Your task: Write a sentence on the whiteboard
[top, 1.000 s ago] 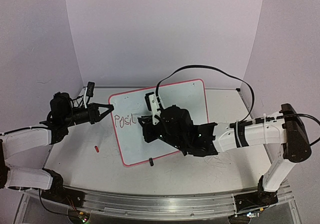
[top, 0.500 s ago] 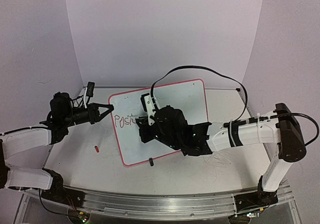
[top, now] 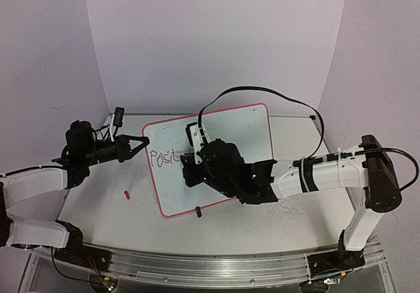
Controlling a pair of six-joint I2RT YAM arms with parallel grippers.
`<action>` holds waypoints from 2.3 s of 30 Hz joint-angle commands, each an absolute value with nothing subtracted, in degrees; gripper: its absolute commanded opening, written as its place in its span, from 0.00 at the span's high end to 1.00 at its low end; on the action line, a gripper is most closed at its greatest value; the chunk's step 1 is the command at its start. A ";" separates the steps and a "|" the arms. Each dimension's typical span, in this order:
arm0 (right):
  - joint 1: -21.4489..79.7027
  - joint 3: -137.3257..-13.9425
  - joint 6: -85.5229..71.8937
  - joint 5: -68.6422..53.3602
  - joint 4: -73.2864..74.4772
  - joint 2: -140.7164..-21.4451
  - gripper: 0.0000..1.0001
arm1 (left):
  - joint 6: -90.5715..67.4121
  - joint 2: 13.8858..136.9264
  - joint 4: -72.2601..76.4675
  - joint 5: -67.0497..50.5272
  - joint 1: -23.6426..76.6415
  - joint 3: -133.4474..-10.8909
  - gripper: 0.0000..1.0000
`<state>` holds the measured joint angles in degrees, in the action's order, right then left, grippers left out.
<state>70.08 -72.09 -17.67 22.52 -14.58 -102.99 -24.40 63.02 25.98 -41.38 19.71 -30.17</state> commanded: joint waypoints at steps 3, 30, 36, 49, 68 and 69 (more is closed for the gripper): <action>68.76 -67.44 -18.73 18.37 -20.64 -96.29 1.00 | -22.68 62.24 28.37 -41.84 19.69 -31.03 1.00; 68.32 -72.04 -18.88 23.00 -14.48 -101.92 1.00 | -22.67 62.83 28.39 -42.23 19.69 -31.38 1.00; 68.60 -69.88 -18.25 20.58 -17.52 -98.48 1.00 | -22.70 62.64 28.38 -42.16 19.71 -31.36 1.00; 68.66 -69.19 -18.51 19.43 -18.02 -99.72 1.00 | -22.76 62.62 28.38 -42.17 19.69 -31.31 1.00; 68.68 -70.35 -20.01 22.25 -14.84 -101.43 1.00 | -22.76 62.34 28.39 -42.10 19.69 -31.20 1.00; 68.70 -70.21 -20.28 22.27 -14.54 -101.33 1.00 | -22.76 62.32 28.39 -42.10 19.70 -31.20 1.00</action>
<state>68.57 -68.16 -18.94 20.44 -15.75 -100.42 -24.40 63.05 26.00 -41.76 19.66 -30.17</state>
